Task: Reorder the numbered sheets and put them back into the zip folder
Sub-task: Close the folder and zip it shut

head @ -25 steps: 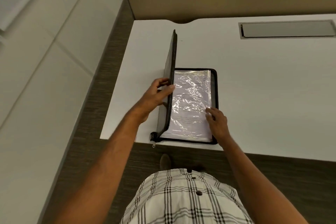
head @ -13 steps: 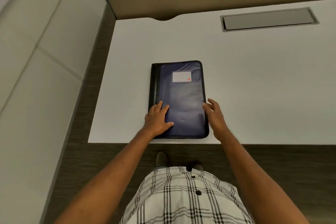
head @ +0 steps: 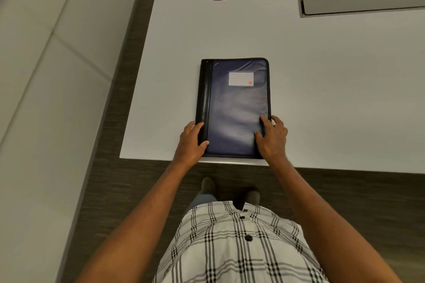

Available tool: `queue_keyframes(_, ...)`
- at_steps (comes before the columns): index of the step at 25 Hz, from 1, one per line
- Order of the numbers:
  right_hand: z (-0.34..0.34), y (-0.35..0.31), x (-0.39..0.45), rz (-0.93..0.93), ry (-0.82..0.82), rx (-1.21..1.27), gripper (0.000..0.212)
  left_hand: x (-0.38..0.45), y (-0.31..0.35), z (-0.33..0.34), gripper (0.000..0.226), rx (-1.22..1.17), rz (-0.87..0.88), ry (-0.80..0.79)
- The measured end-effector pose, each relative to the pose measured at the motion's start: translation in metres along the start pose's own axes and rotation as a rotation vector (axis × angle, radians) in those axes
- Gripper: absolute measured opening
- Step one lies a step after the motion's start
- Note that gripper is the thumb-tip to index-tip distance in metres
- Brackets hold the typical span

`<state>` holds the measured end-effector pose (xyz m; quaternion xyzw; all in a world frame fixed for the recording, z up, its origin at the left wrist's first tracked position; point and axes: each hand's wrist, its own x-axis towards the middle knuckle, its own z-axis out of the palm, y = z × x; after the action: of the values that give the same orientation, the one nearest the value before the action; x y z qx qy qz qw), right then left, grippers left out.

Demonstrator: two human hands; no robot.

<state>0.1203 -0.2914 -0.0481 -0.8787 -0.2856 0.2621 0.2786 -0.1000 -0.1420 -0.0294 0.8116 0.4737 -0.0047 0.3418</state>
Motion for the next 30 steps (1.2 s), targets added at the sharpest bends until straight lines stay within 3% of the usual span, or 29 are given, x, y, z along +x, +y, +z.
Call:
queue_keyframes(4,0.01,-0.01,-0.025,-0.034,0.165,-0.013,0.042,-0.022,-0.024,-0.018,0.044,-0.195,-0.164,0.024)
queue_keyframes(10,0.046,-0.042,-0.066,-0.132,0.238,0.071,0.035,-0.029,-0.059,-0.037,0.034,-0.159,-0.106,-0.214)
queue_keyframes(14,0.083,-0.068,-0.097,-0.13,0.177,0.22,0.028,-0.033,-0.067,-0.038,0.039,-0.142,-0.017,-0.326)
queue_keyframes(18,0.123,-0.081,-0.127,-0.042,0.058,0.29,0.021,-0.038,-0.071,-0.034,0.03,-0.044,0.081,-0.254)
queue_keyframes(23,0.153,-0.09,-0.139,0.021,-0.054,0.33,0.019,-0.035,-0.077,-0.036,0.022,0.009,0.135,-0.271)
queue_keyframes(27,0.166,-0.098,-0.14,0.095,-0.083,0.358,0.029,-0.036,-0.079,-0.038,0.023,0.039,0.147,-0.257)
queue_keyframes(30,0.172,-0.1,-0.138,0.132,-0.051,0.361,0.021,-0.037,-0.078,-0.038,0.023,0.088,0.182,-0.241)
